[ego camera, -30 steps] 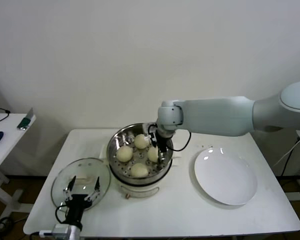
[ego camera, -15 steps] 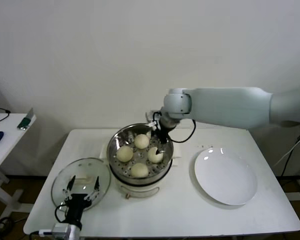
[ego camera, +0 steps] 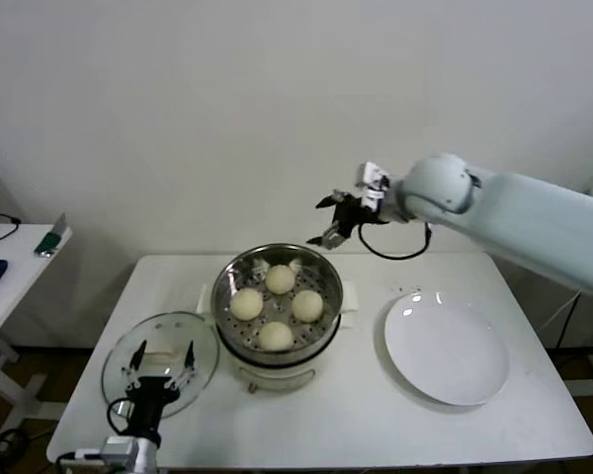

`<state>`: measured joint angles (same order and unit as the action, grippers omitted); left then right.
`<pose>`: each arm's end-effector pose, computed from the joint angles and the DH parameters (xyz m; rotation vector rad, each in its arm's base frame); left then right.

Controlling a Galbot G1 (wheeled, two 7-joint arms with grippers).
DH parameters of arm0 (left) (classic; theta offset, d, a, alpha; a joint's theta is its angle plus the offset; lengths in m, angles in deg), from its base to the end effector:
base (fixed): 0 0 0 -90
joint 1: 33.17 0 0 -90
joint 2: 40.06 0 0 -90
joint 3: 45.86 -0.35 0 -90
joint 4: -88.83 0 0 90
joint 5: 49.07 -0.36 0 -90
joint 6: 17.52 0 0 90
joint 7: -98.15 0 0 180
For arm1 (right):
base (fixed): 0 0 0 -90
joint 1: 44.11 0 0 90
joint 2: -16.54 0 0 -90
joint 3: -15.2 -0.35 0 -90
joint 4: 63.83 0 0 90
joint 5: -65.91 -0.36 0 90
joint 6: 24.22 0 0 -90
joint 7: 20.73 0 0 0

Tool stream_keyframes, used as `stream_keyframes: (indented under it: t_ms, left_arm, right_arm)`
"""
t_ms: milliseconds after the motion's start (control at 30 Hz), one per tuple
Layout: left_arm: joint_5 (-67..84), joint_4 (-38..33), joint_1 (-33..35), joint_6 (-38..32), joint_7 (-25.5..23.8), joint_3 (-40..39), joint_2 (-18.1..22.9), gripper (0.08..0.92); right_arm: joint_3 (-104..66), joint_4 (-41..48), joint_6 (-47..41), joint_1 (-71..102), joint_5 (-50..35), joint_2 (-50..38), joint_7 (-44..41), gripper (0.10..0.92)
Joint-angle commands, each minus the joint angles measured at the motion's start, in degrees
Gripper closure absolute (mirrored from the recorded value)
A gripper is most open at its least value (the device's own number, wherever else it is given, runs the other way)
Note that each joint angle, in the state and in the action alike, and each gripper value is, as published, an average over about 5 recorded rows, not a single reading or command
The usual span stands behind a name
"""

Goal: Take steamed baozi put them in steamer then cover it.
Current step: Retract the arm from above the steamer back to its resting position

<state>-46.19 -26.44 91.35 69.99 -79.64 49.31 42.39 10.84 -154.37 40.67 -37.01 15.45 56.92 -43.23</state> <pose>0.1590 0.0549 -0.3409 0.0796 -3.0267 -0.1691 0.4975 -0.0315 -0.0344 1.2361 -2.3460 0.9228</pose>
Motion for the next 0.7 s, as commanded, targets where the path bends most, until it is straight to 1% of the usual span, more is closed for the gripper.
stream_keyframes:
  t_ms: [33, 133, 267, 400, 533, 700]
  left_arm:
    - [0.10, 0.36, -1.35, -0.87, -0.55, 0.34, -0.87, 0.177]
    - [-0.88, 0.61, -2.34, -0.83, -0.85, 0.67, -1.23, 0.177]
    - [-2.23, 0.58, -3.17, -0.77, -1.18, 1.25, -1.43, 0.177]
    - [-3.91, 0.58, -3.42, -0.88, -1.18, 1.97, -1.76, 0.177]
    - [-5.03, 0.83, -3.56, -1.34, -1.07, 2.54, -1.98, 0.177]
    - [-5.86, 1.25, -3.65, -1.61, -0.68, 2.42, -1.66, 0.177]
  right_arm:
    - [-36.65, -3.35, 9.71, 36.45, 5.04, -17.72, 19.84, 0.203]
    - [-48.35, -1.88, 13.84, 48.76, 9.63, -17.95, 20.91, 0.203]
    - [-66.17, -1.17, 16.38, 66.20, 10.16, -15.72, 20.44, 0.203]
    - [-81.57, -1.62, 19.95, 81.65, 10.87, -10.34, 18.65, 0.203]
    - [-90.50, -2.13, 25.47, 92.49, 12.56, -3.84, 16.94, 0.203]
    - [-94.65, -2.29, 33.35, 101.07, 15.14, 4.19, 15.22, 0.203]
